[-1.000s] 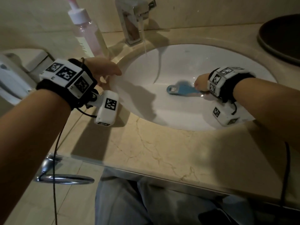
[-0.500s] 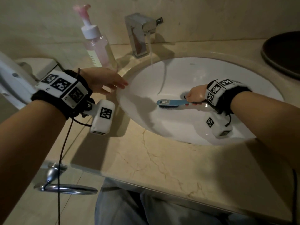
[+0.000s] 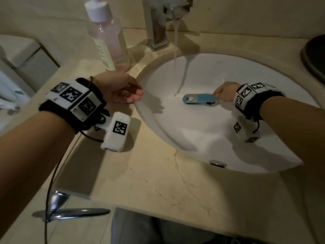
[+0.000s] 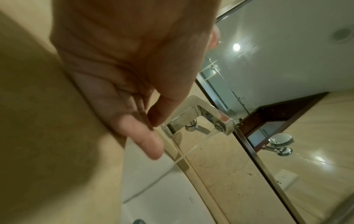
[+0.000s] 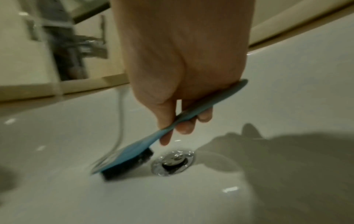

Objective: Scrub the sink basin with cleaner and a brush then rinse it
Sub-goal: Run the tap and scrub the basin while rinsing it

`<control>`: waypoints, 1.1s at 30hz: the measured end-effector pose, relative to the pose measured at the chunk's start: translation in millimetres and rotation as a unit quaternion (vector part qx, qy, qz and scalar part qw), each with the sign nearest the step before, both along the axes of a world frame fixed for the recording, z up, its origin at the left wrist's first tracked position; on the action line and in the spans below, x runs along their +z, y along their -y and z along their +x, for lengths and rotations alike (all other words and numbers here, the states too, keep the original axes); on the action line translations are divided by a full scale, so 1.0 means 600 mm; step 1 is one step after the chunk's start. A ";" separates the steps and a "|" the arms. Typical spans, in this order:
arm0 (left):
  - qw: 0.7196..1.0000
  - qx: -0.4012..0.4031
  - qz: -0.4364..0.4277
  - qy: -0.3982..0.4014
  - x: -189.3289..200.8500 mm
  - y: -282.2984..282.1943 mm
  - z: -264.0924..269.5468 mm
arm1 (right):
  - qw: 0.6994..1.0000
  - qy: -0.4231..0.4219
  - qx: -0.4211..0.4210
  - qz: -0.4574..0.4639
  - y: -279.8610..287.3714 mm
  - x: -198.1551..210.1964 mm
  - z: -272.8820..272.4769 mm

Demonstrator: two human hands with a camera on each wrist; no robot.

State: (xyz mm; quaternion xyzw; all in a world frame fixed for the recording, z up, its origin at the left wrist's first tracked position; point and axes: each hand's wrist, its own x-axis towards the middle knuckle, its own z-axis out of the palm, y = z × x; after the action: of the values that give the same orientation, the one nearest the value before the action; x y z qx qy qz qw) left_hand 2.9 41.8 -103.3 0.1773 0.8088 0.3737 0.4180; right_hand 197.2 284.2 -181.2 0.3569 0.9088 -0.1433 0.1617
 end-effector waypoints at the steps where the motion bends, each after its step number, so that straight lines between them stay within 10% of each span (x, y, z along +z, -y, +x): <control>1: 1.000 0.010 0.007 0.004 -0.003 0.000 0.000 | 1.000 -0.009 -0.017 -0.007 -0.006 0.004 0.007; 5: 0.999 0.041 0.018 0.026 -0.003 -0.001 0.002 | 0.984 -0.033 0.003 -0.177 0.007 0.028 0.036; 10: 0.996 0.072 -0.006 0.058 0.007 -0.006 0.003 | 0.938 0.158 0.111 -0.288 0.052 0.017 0.049; 18: 0.990 0.108 -0.055 0.074 0.022 -0.026 0.008 | 0.982 -0.035 -0.121 -0.141 0.019 -0.014 0.070; 24: 0.988 0.122 -0.069 0.059 0.015 -0.032 0.007 | 0.934 0.124 0.095 -0.322 0.061 0.011 0.072; 33: 0.985 0.148 -0.060 0.062 0.011 -0.033 0.002 | 0.975 0.097 -0.043 -0.196 0.028 0.026 0.078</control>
State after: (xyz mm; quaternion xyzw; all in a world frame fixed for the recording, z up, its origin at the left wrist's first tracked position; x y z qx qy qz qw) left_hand 4.1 61.8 -96.6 0.0068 0.8197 0.3920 0.4176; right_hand 243.9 267.4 -165.3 0.3695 0.8266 -0.2905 0.3096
